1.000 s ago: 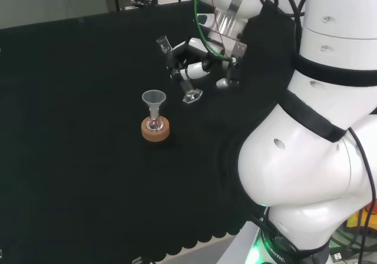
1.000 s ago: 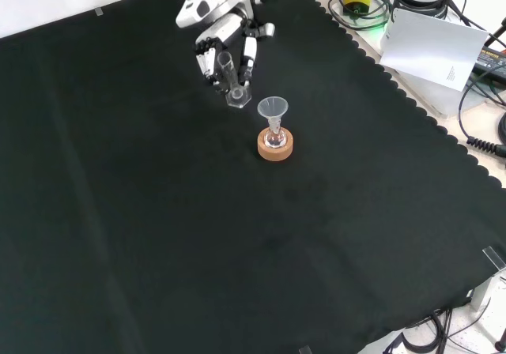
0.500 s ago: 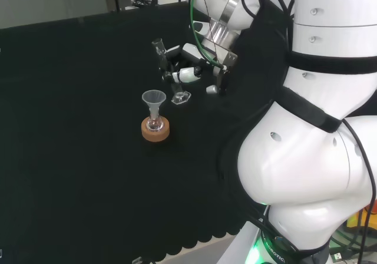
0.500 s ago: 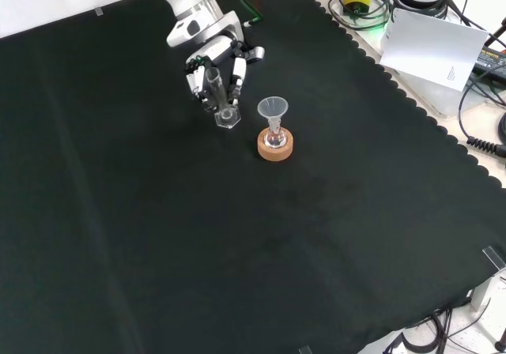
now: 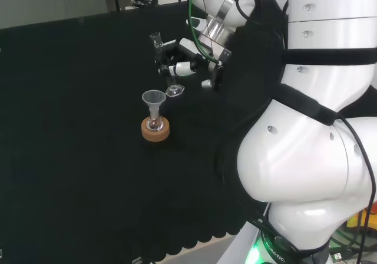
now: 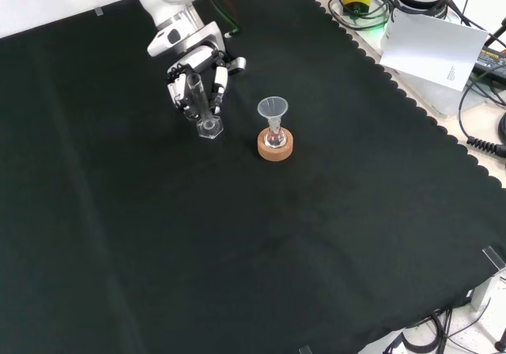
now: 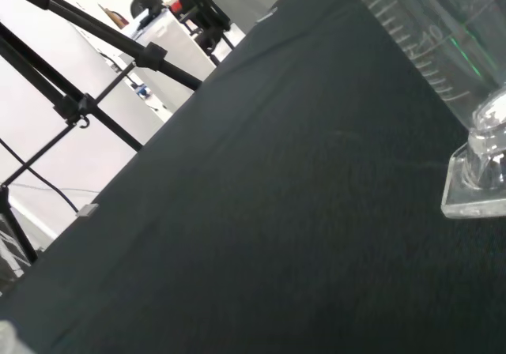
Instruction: Put the graduated cylinder back on the table.
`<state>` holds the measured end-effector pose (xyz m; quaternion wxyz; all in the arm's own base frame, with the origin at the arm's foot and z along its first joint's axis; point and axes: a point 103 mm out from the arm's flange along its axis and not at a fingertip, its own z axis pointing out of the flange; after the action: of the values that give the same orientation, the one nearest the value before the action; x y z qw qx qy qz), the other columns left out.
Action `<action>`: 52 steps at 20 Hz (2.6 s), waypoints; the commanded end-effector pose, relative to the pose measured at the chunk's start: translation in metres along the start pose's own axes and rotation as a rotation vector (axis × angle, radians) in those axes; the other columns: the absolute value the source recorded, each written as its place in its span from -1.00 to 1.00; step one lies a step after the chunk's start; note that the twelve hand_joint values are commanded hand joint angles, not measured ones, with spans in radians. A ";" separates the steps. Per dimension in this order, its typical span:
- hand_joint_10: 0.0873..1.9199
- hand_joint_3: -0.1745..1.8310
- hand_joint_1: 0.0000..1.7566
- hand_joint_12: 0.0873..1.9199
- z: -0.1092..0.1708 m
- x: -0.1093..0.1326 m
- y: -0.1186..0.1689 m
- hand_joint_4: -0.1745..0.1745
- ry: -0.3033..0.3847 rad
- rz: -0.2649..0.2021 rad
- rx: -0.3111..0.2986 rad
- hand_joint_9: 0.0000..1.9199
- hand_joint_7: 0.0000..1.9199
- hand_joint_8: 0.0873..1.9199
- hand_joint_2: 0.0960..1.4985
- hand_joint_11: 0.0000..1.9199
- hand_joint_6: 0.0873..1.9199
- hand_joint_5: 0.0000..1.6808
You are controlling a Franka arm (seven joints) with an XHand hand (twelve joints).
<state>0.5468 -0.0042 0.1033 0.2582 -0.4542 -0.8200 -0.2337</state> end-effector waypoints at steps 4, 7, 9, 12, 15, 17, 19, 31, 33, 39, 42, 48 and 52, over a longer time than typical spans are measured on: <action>-1.00 -0.83 0.39 -0.24 0.010 -0.012 0.012 0.28 0.088 -0.050 -0.018 0.50 0.08 -0.09 0.42 0.28 -0.08 0.23; -1.00 -0.83 0.39 -0.24 0.011 -0.012 0.013 0.27 0.100 -0.061 -0.033 0.49 0.07 -0.09 0.42 0.27 -0.09 0.24; -1.00 -0.83 0.39 -0.24 0.011 -0.012 0.013 0.25 0.104 -0.064 -0.046 0.48 0.06 -0.07 0.42 0.27 -0.08 0.25; -1.00 -0.83 0.39 -0.23 0.013 -0.013 0.011 0.19 0.094 -0.064 -0.073 0.47 0.04 -0.05 0.43 0.27 -0.08 0.26; -1.00 -0.82 0.35 -0.23 0.017 -0.016 0.009 -0.08 0.083 -0.056 -0.098 0.45 0.03 -0.14 0.44 0.26 -0.05 0.23; -1.00 -0.82 0.30 -0.22 0.018 -0.018 0.008 -0.43 0.075 -0.052 -0.112 0.44 0.06 -0.36 0.45 0.25 -0.02 0.19; -1.00 -0.82 0.29 -0.22 0.019 -0.019 0.008 -0.54 0.073 -0.051 -0.124 0.43 0.09 -0.46 0.45 0.24 -0.01 0.17; -1.00 -0.82 0.27 -0.21 0.025 -0.026 0.007 -0.49 0.060 -0.041 -0.129 0.40 0.06 -0.53 0.47 0.20 0.04 0.14; -1.00 -0.82 0.25 -0.20 0.026 -0.027 0.006 -0.43 0.059 -0.039 -0.121 0.40 0.04 -0.52 0.50 0.18 0.11 0.09; -1.00 -0.89 0.24 -0.09 0.027 -0.029 0.003 -0.03 0.068 -0.043 -0.102 0.31 -0.14 -0.49 0.42 0.02 -0.38 -0.11; -1.00 -0.95 0.18 -0.03 0.026 -0.028 0.002 -0.08 0.061 -0.050 -0.092 0.25 -0.22 -0.49 0.37 -0.06 -0.45 -0.23; -1.00 -1.00 0.06 0.13 0.024 -0.029 0.001 -0.15 0.058 -0.024 -0.087 0.13 -0.33 -0.47 0.26 -0.24 -0.63 -0.48; -1.00 -1.00 0.01 0.20 0.021 -0.032 0.001 -0.15 0.064 -0.009 -0.080 0.09 -0.36 -0.47 0.24 -0.32 -0.71 -0.50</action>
<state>0.5571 -0.0072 0.0670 0.2598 -0.4488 -0.8062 -0.2848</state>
